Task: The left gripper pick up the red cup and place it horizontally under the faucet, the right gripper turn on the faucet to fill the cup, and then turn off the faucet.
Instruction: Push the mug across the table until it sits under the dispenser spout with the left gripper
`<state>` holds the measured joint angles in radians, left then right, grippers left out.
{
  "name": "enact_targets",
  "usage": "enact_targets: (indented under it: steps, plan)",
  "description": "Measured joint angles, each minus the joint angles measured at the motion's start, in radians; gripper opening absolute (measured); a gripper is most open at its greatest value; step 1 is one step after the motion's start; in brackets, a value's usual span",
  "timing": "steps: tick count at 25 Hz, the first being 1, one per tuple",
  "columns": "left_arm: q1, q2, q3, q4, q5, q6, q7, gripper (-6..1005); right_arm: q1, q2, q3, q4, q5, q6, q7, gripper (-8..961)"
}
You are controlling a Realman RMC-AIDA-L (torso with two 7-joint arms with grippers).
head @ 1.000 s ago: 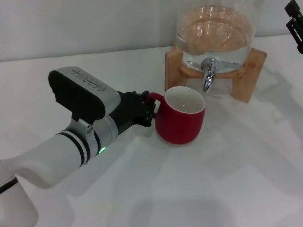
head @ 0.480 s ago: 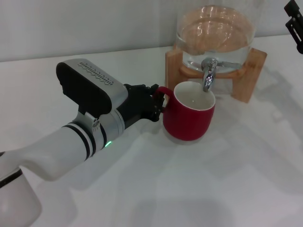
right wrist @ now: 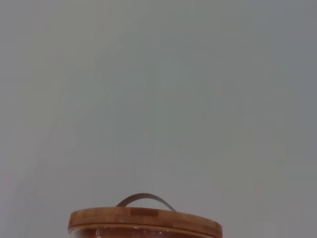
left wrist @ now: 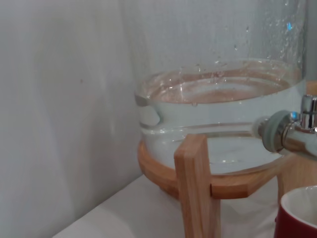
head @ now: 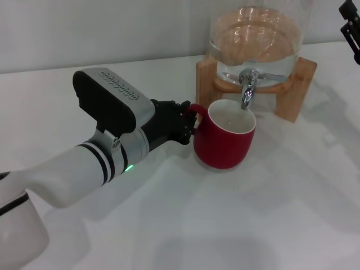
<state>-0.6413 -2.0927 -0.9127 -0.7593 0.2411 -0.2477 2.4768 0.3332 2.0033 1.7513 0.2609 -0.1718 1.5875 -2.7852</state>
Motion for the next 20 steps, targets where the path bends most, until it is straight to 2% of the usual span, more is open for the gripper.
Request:
enact_targets:
  steps: [7,20]
  plan:
    - [-0.040,-0.001,0.000,0.072,-0.001,-0.069,-0.034,145,-0.008,0.000,-0.001,0.000,0.000,0.012,0.003,604]
    - [-0.065,-0.003,-0.012,0.114,-0.002,-0.082,-0.062,146,-0.020,0.002,-0.018,-0.002,0.000,0.025,0.003,604]
